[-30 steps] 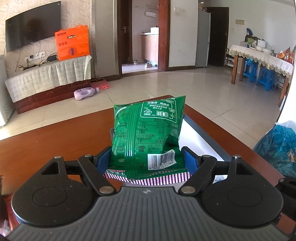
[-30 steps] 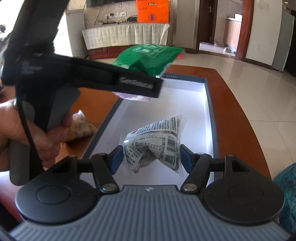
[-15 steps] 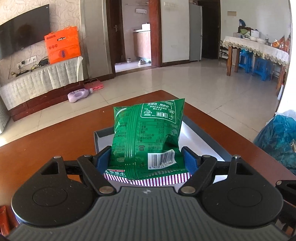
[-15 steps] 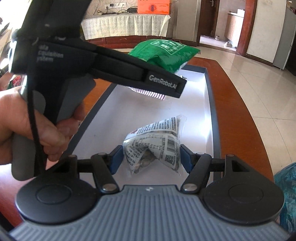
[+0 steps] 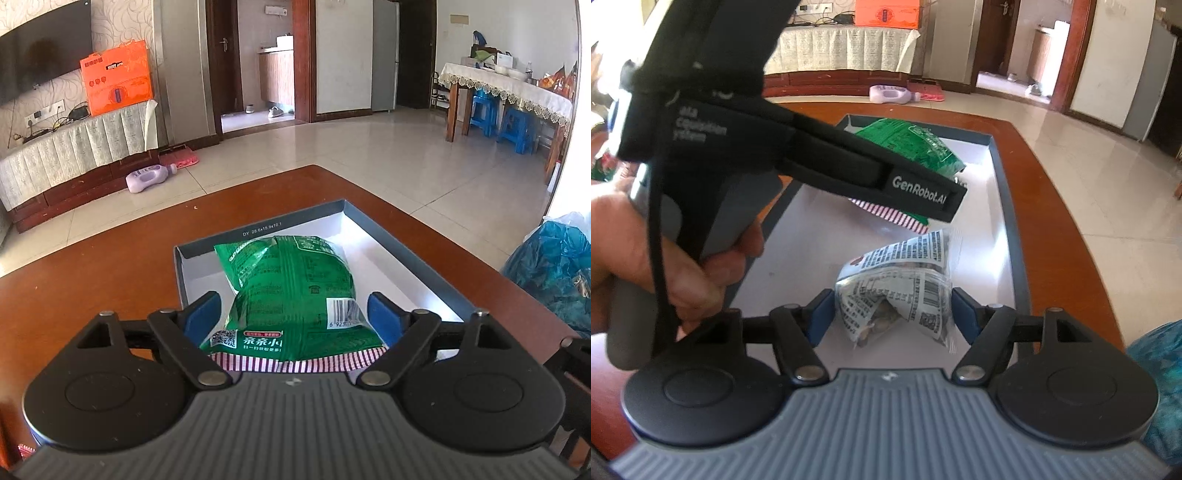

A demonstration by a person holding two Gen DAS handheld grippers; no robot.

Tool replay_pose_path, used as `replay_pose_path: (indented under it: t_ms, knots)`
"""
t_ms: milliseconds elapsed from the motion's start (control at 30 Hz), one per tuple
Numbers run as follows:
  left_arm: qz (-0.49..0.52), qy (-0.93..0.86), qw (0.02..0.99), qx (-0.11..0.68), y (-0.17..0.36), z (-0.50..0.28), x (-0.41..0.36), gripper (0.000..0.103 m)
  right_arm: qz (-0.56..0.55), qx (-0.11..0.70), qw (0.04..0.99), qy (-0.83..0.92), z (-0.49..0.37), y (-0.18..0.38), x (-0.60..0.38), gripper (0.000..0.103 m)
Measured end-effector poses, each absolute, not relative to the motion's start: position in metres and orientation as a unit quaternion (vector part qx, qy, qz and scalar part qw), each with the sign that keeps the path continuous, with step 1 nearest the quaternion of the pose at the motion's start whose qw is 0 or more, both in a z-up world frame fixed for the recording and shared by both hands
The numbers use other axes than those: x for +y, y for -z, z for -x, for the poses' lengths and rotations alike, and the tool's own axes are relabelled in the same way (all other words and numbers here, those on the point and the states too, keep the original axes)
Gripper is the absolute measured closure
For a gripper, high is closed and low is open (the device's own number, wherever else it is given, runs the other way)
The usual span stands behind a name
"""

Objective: Organize snacks
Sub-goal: 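Open the left gripper to drop the green bag while the right gripper releases the clear bag into the box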

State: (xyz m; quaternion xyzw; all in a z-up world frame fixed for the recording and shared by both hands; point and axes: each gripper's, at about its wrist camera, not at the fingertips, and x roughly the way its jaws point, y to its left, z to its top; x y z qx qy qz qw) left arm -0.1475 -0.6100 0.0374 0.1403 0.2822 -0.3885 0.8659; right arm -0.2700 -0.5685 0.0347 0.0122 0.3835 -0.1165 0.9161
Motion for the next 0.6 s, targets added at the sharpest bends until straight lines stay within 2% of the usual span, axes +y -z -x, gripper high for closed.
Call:
replay_pose_path:
  t_ms: [133, 433, 600]
  knots:
    - [-0.141, 0.385, 0.868, 0.279, -0.037, 0.162, -0.609, 0.007, 0.009, 0.372, 0.918, 0.137, 0.273, -0.038, -0.562, 0.022]
    - [-0.128, 0.379, 0.877, 0.265, -0.056, 0.175, -0.593, 0.003, 0.070, 0.325, 0.927, 0.173, 0.284, -0.054, -0.544, 0.022]
    - [-0.124, 0.359, 0.893, 0.241, -0.075, 0.188, -0.561, 0.003, 0.054, 0.302, 0.934, 0.181, 0.292, -0.063, -0.540, 0.022]
